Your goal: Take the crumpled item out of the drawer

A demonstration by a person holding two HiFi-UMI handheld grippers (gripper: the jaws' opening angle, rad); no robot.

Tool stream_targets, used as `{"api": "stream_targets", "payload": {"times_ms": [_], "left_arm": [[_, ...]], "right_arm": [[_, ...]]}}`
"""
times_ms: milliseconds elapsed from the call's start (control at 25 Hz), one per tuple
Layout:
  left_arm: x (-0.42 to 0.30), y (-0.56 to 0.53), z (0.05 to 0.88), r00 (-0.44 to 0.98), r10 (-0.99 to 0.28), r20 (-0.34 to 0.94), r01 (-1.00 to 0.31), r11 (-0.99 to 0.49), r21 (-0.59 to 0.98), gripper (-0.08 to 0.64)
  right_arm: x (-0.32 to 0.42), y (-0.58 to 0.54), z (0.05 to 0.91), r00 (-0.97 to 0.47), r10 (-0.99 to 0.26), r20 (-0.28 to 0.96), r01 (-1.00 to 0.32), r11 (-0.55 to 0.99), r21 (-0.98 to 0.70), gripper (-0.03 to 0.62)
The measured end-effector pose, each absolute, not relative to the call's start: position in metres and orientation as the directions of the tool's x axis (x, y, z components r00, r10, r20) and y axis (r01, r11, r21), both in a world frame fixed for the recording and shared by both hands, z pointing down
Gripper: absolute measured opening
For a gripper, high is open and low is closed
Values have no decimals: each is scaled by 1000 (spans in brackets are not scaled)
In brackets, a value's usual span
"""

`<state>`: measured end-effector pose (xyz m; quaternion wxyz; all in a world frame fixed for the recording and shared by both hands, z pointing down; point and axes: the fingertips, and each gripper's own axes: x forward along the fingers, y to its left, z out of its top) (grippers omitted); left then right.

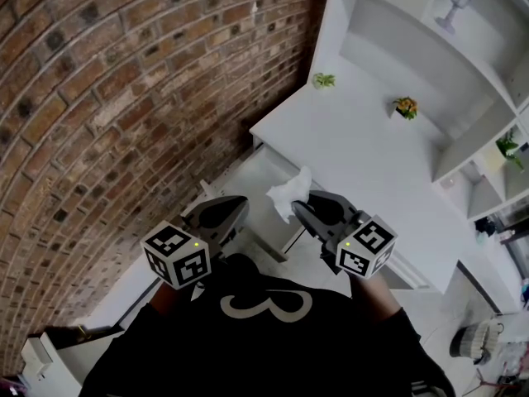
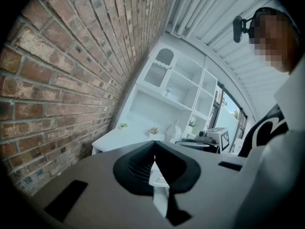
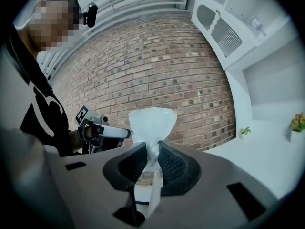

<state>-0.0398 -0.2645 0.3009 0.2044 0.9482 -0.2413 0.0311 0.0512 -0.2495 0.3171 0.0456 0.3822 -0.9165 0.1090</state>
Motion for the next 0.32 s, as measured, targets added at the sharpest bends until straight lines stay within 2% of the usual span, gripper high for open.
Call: {"api": "stream_targets", "payload": {"times_ms": [320], "left_arm": [[-36, -265, 301, 884, -438, 163, -466, -801, 375, 3]], "right_arm": [[54, -246, 315, -694, -700, 166, -720, 677, -156, 81]]}}
